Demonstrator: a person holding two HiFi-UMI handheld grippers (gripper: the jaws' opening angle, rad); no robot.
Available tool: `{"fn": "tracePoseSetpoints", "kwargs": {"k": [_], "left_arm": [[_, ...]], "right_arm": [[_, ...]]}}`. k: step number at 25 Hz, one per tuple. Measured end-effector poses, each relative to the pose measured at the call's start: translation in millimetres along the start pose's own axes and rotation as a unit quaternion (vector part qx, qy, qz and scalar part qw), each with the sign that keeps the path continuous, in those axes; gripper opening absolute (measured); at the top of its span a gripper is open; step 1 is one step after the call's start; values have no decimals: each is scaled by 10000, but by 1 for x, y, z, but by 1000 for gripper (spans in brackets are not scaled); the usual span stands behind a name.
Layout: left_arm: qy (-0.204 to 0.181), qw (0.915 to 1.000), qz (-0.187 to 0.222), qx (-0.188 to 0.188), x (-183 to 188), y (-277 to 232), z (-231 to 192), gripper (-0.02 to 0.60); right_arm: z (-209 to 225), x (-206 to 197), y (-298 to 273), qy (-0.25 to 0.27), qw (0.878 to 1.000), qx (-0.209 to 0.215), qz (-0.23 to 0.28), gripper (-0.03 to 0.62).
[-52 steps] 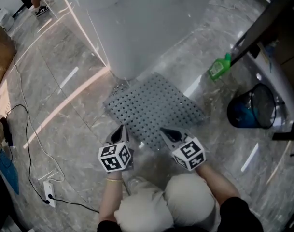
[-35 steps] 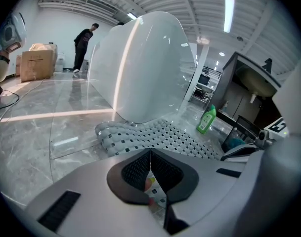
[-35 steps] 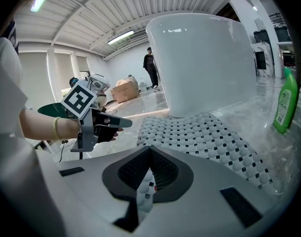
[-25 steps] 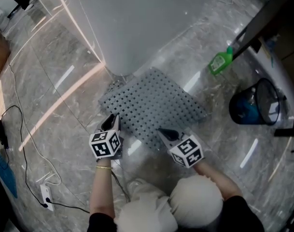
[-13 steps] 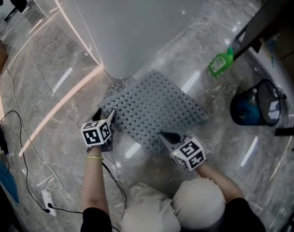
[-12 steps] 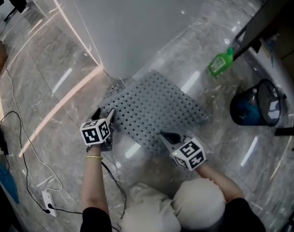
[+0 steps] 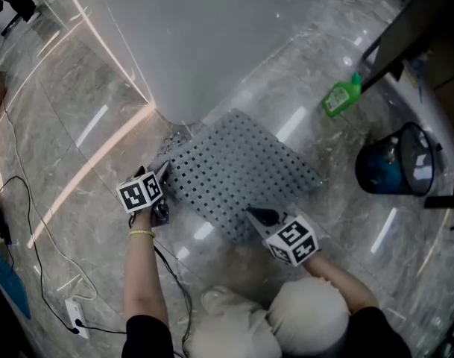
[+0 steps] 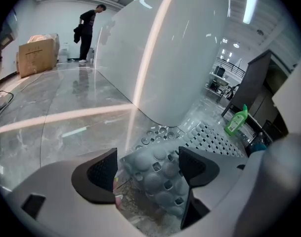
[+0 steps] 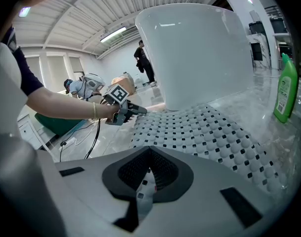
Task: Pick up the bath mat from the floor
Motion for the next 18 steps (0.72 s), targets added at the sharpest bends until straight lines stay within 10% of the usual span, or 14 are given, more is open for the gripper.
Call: {"fn": "tracePoseSetpoints", "kwargs": {"k": [18], "left_arm": [[661, 9973, -216, 249, -15, -14, -5, 368]], "right_arm": [[0, -2, -2, 20, 10000, -25, -53, 11]]}}
Point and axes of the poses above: the fingertips, and each gripper's own axes: y backward along the fingers, z to its right, x out of its top, the point moved 10 cm from there along y, backward along the fingers, and after that the axes turned 11 degrees about -y, right-handed, at the moved point
